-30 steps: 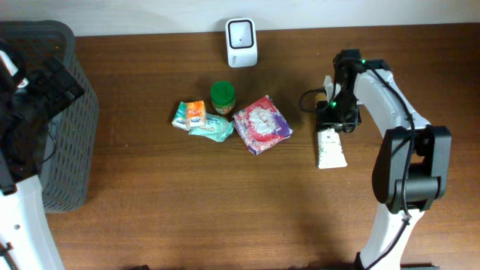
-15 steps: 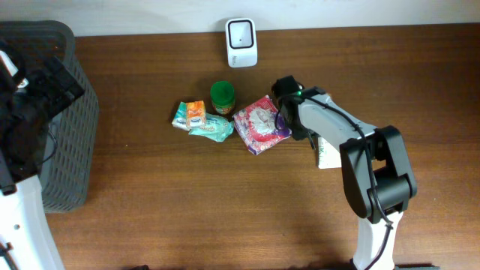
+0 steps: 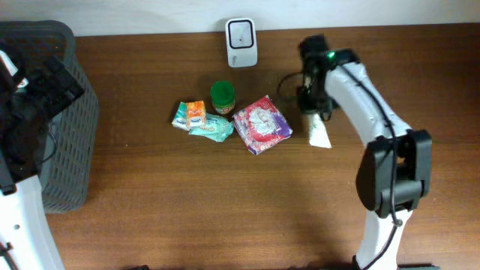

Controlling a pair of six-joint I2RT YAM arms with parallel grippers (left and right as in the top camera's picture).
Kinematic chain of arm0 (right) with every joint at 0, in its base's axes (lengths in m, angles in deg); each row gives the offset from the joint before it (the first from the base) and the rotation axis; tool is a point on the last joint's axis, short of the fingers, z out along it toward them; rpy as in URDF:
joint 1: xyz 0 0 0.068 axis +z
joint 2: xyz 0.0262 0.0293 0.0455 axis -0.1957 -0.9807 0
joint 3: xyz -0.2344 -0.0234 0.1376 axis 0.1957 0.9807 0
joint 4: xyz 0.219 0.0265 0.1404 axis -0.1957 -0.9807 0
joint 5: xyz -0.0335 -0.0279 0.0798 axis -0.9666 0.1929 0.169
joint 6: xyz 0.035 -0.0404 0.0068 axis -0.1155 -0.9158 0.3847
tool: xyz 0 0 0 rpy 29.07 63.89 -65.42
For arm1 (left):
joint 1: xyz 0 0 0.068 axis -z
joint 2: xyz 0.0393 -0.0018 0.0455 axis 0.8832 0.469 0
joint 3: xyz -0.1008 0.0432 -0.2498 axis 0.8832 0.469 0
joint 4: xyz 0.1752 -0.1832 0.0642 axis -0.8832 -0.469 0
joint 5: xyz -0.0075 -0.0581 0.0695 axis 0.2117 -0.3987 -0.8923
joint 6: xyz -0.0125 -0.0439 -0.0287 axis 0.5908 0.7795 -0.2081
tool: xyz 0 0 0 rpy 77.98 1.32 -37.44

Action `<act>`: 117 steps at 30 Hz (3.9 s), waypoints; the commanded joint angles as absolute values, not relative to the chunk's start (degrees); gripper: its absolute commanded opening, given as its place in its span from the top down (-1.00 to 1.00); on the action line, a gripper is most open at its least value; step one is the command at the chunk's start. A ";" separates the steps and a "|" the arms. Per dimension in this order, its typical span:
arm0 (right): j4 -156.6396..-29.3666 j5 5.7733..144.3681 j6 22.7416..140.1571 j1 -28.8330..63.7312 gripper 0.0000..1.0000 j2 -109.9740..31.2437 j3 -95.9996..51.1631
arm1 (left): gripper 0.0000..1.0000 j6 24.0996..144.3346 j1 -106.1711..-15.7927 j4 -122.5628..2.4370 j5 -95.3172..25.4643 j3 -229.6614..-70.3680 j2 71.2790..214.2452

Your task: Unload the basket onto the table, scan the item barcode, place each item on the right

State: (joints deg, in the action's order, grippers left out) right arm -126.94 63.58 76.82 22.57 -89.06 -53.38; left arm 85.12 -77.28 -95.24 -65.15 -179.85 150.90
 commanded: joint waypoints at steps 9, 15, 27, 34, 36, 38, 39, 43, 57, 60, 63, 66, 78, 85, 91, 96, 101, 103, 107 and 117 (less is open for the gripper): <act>-117.93 120.02 63.13 5.35 0.92 -88.01 -33.25 | -0.98 85.45 -77.65 -95.18 -65.83 -179.91 150.88; -113.32 114.77 66.37 -5.27 0.00 -87.99 -27.89 | -0.98 85.45 -77.65 -95.18 -65.83 -179.91 150.88; -119.24 94.80 61.80 0.85 -1.00 -88.01 -37.84 | -0.98 85.45 -77.65 -95.18 -65.83 -179.91 150.88; -114.35 96.15 61.73 0.89 -0.47 -88.03 -29.66 | -0.98 85.45 -77.65 -95.18 -65.83 -179.91 150.88; -113.23 96.83 61.76 0.91 -0.36 -88.03 -27.26 | -0.98 85.45 -77.65 -95.18 -65.83 -179.91 150.88; -112.58 97.97 61.76 1.18 0.00 -88.03 -25.71 | -0.98 85.45 -77.65 -95.18 -65.83 -179.91 150.88; -112.66 99.01 61.78 1.33 0.42 -88.03 -25.64 | -0.98 85.45 -77.65 -95.18 -65.83 -179.91 150.88; -112.66 112.30 61.76 1.53 0.92 -87.88 -28.18 | -0.99 85.45 -77.65 -95.18 -65.83 -179.91 150.88; -114.46 140.26 43.99 9.57 0.92 -74.13 -38.14 | -0.98 85.45 -77.65 -95.18 -65.83 -179.91 150.88; -114.39 140.02 45.52 12.15 0.92 -73.69 -38.87 | -0.98 85.45 -77.65 -95.18 -65.83 -179.91 150.88; -113.58 139.89 45.52 14.88 0.92 -73.69 -38.89 | -0.98 85.45 -77.65 -95.18 -65.83 -179.91 150.88; -109.93 139.65 49.01 16.65 0.92 -73.69 -38.89 | -0.99 85.45 -77.65 -95.18 -65.83 -179.91 150.88; -105.87 139.73 51.77 19.51 0.92 -73.69 -38.87 | -0.98 85.45 -77.65 -95.18 -65.83 -179.91 150.88; -104.90 139.65 51.79 21.50 0.92 -73.69 -38.87 | -0.98 85.45 -77.65 -95.18 -65.83 -179.91 150.88; -104.93 135.43 54.65 21.50 0.92 -73.74 -38.87 | -0.98 85.45 -77.65 -95.18 -65.83 -179.91 150.88; -104.93 134.95 54.83 21.50 0.92 -73.74 -38.87 | -0.99 85.45 -77.65 -95.18 -65.83 -179.91 150.88; -108.45 85.49 76.97 21.50 0.92 -73.74 -38.87 | -0.99 85.45 -77.65 -95.18 -65.83 -179.91 150.88; -111.44 70.75 77.54 21.50 0.92 -73.74 -38.87 | -0.98 85.45 -77.65 -95.18 -65.83 -179.91 150.88; -114.96 48.20 77.54 21.50 0.92 -73.98 -38.56 | -0.98 85.45 -77.65 -95.18 -65.83 -179.91 150.88; -110.81 33.18 80.53 22.36 0.69 -85.04 -29.31 | -0.98 85.45 -77.65 -95.18 -65.83 -179.91 150.88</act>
State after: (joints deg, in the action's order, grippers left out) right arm -110.17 35.74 78.78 21.42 -84.05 -29.16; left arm 85.12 -77.28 -95.31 -65.18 -179.85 150.95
